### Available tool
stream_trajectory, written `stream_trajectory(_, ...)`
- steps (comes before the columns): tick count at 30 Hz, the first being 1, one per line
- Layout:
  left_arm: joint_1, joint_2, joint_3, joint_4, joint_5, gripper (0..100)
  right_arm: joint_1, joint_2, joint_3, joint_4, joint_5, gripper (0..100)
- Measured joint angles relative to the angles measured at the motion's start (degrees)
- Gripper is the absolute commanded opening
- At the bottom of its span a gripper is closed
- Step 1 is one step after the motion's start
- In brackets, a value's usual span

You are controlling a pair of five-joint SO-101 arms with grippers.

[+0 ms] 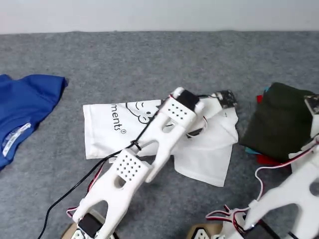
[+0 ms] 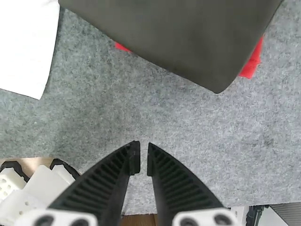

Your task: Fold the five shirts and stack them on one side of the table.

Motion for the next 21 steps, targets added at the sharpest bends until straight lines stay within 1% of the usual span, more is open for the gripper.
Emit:
stream_trajectory(5, -2.9, 0.4, -0.4, 0.6, -2.5, 4, 0.0, 0.0, 0.0, 0.0, 0.0, 4.3)
stream_trajectory(11, -3.3, -0.6, -0.4, 1.1, -2.6, 4, 0.0, 0.0, 0.0, 0.0, 0.0, 4.3)
stream_trajectory(17, -0.7, -6.2, -0.4, 1.3, -2.7, 4, 0.0, 0.0, 0.0, 0.0, 0.0, 4.3)
stream_trajectory(21, 1.2, -10.5, -0.2, 1.3, -0.8, 4, 0.0, 0.0, 0.0, 0.0, 0.0, 4.3)
